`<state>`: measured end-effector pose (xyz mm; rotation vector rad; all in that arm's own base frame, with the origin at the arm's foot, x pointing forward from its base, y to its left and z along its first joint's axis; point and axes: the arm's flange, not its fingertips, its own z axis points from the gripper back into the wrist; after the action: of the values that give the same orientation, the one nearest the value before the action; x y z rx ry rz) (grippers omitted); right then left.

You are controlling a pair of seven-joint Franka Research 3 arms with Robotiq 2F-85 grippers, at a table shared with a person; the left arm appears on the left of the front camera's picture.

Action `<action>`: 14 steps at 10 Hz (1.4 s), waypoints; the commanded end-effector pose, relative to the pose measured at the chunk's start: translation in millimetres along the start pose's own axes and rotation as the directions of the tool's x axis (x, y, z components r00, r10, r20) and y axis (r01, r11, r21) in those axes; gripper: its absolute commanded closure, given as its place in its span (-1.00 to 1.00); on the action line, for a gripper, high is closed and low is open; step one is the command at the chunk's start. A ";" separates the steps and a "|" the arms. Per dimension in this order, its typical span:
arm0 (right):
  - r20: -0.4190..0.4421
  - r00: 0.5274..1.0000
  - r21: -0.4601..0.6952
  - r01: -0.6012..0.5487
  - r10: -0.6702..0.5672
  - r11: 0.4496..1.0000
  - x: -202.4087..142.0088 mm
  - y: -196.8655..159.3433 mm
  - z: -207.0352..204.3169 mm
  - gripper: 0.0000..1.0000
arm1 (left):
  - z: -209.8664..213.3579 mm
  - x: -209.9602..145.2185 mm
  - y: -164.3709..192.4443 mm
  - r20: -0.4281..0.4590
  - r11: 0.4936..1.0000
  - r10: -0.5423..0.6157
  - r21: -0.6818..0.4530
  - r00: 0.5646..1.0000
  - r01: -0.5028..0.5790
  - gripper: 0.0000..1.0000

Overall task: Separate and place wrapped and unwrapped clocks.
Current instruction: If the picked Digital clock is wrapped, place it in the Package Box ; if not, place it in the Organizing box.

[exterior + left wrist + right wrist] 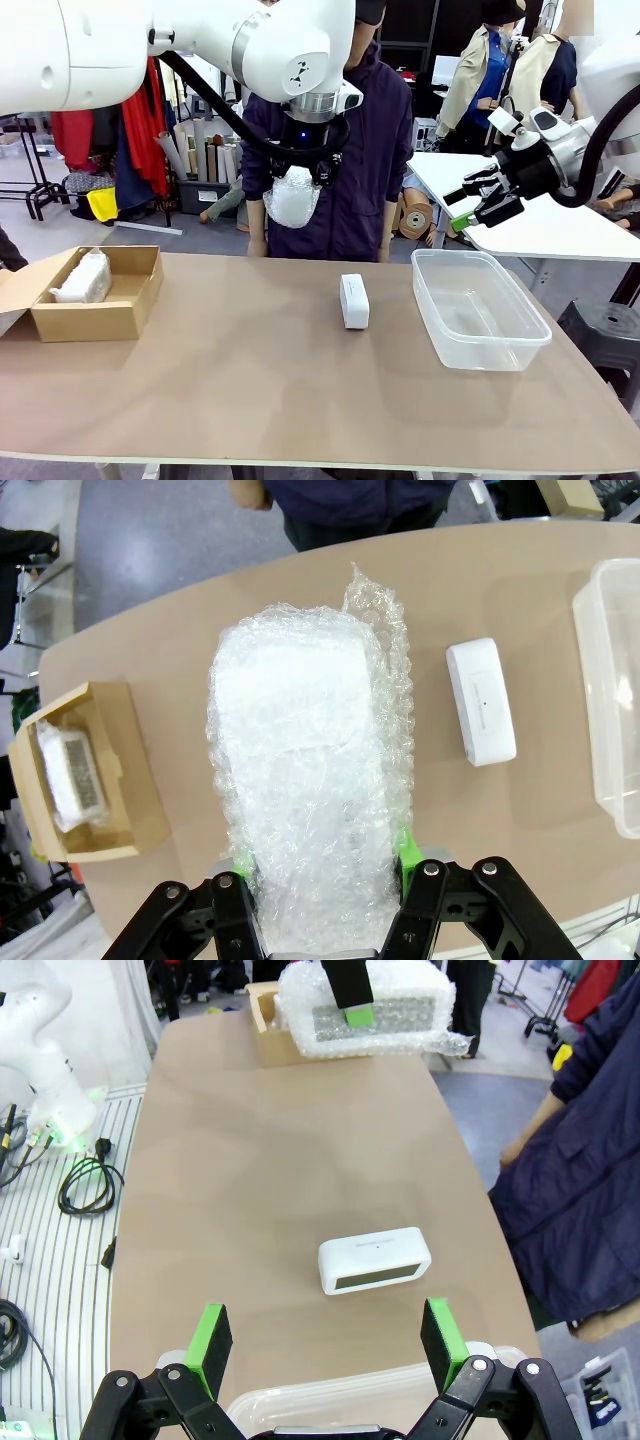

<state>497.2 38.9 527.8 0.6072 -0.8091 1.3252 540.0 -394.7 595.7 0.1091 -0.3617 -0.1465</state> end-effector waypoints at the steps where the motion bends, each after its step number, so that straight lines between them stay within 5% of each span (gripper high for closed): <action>1: 0.006 1.000 0.002 -0.008 0.008 1.000 1.9 0.7 0.8 -1.00 | 0.0 0.0 0.0 0.000 1.000 0.000 0.000 1.000 0.000 1.00; 2: 0.006 1.000 0.002 -0.008 0.008 1.000 1.9 0.7 0.8 -1.00 | -3.1 3.2 13.7 -0.025 0.997 -0.013 0.075 1.000 0.015 1.00; 5: 0.006 1.000 0.002 -0.008 0.008 1.000 1.9 0.7 0.8 -1.00 | -15.9 11.8 69.0 -0.097 0.995 0.089 0.050 0.991 -0.084 1.00; 9: 0.006 1.000 0.002 -0.008 0.008 1.000 1.9 0.7 0.8 -1.00 | -9.9 22.0 159.9 0.007 0.969 0.176 0.174 0.984 -0.175 1.00; 12: 0.006 1.000 0.002 -0.008 0.008 1.000 1.9 0.7 0.8 -1.00 | -12.4 27.9 214.0 -0.033 0.966 0.177 0.195 0.984 -0.168 1.00; 14: 0.006 1.000 0.002 -0.008 0.008 1.000 1.9 0.7 0.8 -1.00 | -31.0 23.7 246.7 -0.082 0.942 0.276 0.219 0.958 -0.253 1.00</action>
<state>497.1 38.6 527.7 0.6068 -0.8089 1.3245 608.6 -163.3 613.2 0.2754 -0.3023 0.1214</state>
